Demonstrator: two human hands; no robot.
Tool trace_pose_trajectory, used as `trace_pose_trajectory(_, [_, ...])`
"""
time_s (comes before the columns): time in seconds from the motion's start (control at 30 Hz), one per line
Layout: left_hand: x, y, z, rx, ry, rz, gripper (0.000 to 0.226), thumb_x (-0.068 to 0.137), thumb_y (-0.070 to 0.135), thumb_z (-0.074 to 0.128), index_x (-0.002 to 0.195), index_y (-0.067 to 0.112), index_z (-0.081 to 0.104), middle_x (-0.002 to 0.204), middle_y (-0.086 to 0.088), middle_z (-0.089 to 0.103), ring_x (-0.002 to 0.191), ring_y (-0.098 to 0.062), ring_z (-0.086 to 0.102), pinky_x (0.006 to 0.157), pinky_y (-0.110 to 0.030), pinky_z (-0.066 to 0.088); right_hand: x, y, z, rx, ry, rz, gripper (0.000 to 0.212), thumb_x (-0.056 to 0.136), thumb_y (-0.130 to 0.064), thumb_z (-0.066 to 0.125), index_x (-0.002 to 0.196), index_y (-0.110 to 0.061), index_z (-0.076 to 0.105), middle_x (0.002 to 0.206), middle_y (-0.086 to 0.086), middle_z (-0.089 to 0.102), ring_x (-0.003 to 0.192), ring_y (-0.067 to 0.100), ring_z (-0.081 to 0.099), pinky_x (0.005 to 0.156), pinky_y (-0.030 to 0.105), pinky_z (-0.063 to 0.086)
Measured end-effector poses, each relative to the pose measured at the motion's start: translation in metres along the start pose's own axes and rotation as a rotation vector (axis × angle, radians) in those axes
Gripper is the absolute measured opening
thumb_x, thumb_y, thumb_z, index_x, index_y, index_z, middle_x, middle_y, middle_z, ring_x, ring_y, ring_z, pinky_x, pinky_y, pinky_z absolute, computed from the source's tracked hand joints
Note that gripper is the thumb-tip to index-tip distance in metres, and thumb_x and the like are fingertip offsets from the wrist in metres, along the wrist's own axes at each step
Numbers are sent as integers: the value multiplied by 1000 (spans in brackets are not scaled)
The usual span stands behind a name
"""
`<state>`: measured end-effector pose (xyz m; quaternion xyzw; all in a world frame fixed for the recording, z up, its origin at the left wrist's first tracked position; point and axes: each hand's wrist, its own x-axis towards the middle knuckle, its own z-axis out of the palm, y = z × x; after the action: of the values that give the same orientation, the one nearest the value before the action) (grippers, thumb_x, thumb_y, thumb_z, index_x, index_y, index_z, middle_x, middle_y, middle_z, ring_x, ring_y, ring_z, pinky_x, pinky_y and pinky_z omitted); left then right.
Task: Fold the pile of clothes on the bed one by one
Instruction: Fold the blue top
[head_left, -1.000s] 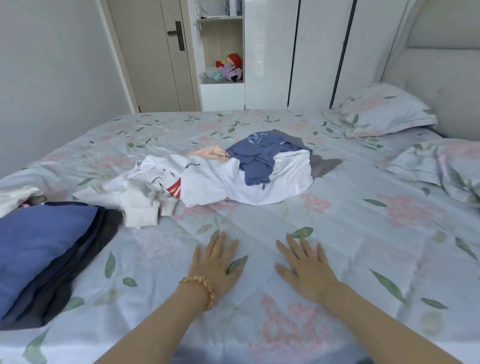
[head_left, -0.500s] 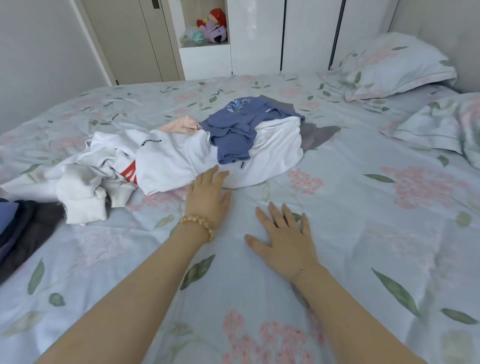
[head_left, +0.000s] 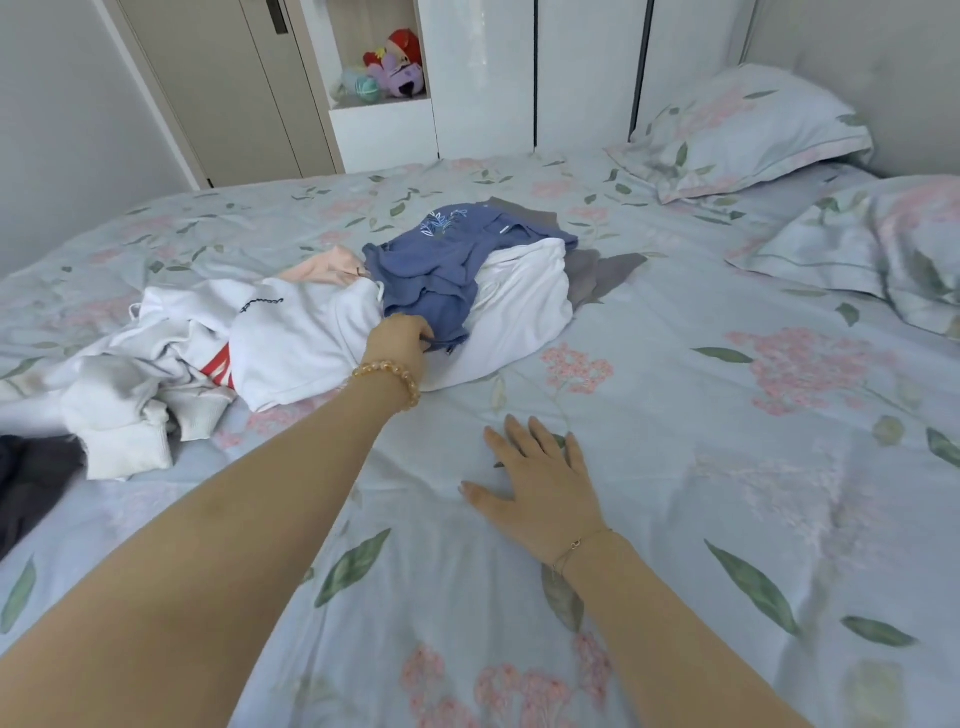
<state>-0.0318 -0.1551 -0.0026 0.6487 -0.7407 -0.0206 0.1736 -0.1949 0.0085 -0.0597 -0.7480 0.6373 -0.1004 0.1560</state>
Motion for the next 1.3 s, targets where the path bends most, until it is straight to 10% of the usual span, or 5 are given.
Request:
trace_pose_trajectory(0.17, [-84, 10, -25, -341, 4, 55, 12, 89, 3, 61, 95, 6, 71, 95, -6, 70, 91, -22, 63, 77, -19, 44, -4, 1, -17, 400, 216, 45, 45, 101, -46, 36, 133, -18, 53, 134, 3, 54, 123, 21, 49, 108, 35, 32])
trace_pose_trajectory(0.43, [-218, 20, -58, -709, -405, 132, 12, 87, -1, 65, 86, 10, 70, 74, 5, 69, 71, -8, 66, 75, -23, 55, -26, -4, -45, 1144, 239, 312, 42, 93, -44, 56, 126, -17, 53, 105, 0, 63, 105, 22, 62, 90, 34, 49])
trace_pose_trajectory(0.7, [-255, 14, -74, -726, -824, 210, 10, 89, 11, 67, 98, 10, 72, 85, 4, 71, 74, -2, 65, 70, -17, 50, -38, -26, -17, 780, 21, 26, 32, 85, -8, 72, 116, -5, 65, 102, 13, 69, 97, 27, 65, 87, 33, 52])
trace_pose_trajectory(0.97, [-212, -32, -73, -877, -147, -273, 9, 92, 11, 61, 99, 15, 64, 84, 0, 61, 75, -13, 58, 62, -16, 47, -85, -22, -38, 591, -281, -181, 14, 87, -5, 69, 100, -2, 74, 91, 11, 70, 81, 12, 57, 77, 29, 47])
trace_pose_trajectory(1.3, [-188, -26, -20, -642, -140, -133, 44, 78, 36, 77, 112, 11, 64, 103, -1, 61, 92, -12, 51, 78, -20, 39, -102, -37, -69, 571, -667, -164, 13, 87, -24, 70, 91, -14, 76, 84, 5, 69, 71, 9, 59, 67, 33, 47])
